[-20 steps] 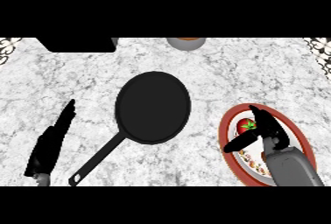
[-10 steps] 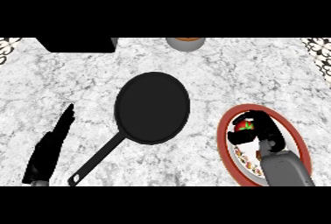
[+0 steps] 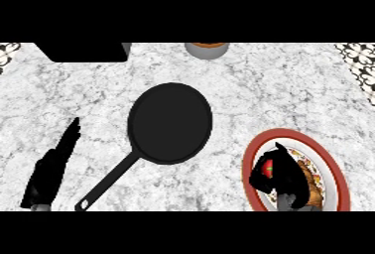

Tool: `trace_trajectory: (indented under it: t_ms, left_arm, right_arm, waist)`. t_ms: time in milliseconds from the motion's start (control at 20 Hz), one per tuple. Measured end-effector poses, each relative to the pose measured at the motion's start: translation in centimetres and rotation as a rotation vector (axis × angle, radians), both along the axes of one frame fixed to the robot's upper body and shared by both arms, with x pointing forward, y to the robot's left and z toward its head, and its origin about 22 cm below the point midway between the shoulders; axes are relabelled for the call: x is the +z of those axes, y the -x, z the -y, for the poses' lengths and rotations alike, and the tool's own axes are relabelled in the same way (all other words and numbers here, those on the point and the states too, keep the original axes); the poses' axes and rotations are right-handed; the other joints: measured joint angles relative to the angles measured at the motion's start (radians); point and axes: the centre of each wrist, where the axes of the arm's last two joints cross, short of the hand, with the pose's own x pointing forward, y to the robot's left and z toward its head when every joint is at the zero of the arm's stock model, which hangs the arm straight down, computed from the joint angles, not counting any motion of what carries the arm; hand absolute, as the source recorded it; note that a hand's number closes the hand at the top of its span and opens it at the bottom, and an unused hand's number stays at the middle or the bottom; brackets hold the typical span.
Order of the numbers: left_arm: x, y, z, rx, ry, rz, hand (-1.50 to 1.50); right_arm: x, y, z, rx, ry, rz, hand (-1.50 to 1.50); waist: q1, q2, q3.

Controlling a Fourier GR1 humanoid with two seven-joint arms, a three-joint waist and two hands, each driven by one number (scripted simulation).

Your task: Pick the tomato from the plate and place it in the pan

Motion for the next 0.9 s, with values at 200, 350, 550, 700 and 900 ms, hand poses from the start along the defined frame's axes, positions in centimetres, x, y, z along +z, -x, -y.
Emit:
trace_trajectory:
  t_ms: [200, 350, 550, 700, 900]
  left_arm:
    - [-0.1, 0.3, 0.0, 0.01, 0.0, -0.002, 0.0]
    - [-0.2, 0.3, 0.0, 0.013, 0.0, -0.003, 0.0]
    - [-0.3, 0.2, 0.3, 0.006, 0.006, -0.004, 0.0]
    - [0.0, -0.1, 0.6, -0.003, 0.004, 0.004, 0.0]
    - [0.2, -0.6, 0.6, -0.018, 0.006, 0.01, 0.0]
  right_arm:
    - [0.1, 3.3, -1.1, 0.017, 0.174, 0.053, 1.5]
    - [1.9, 4.8, -1.5, 0.035, 0.303, 0.187, 1.5]
    - [5.1, 5.6, -2.4, 0.076, 0.472, 0.429, 1.5]
    - [7.6, 6.4, -4.3, 0.105, 0.529, 0.576, 1.5]
    - [10.6, 5.4, -7.2, 0.127, 0.536, 0.709, 1.5]
  waist:
    - [-0.007, 0.001, 0.005]
    - [-0.012, 0.004, 0.008]
    - [-0.007, 0.007, 0.01]
    - [0.003, 0.011, 0.011]
    - [0.017, 0.016, 0.013]
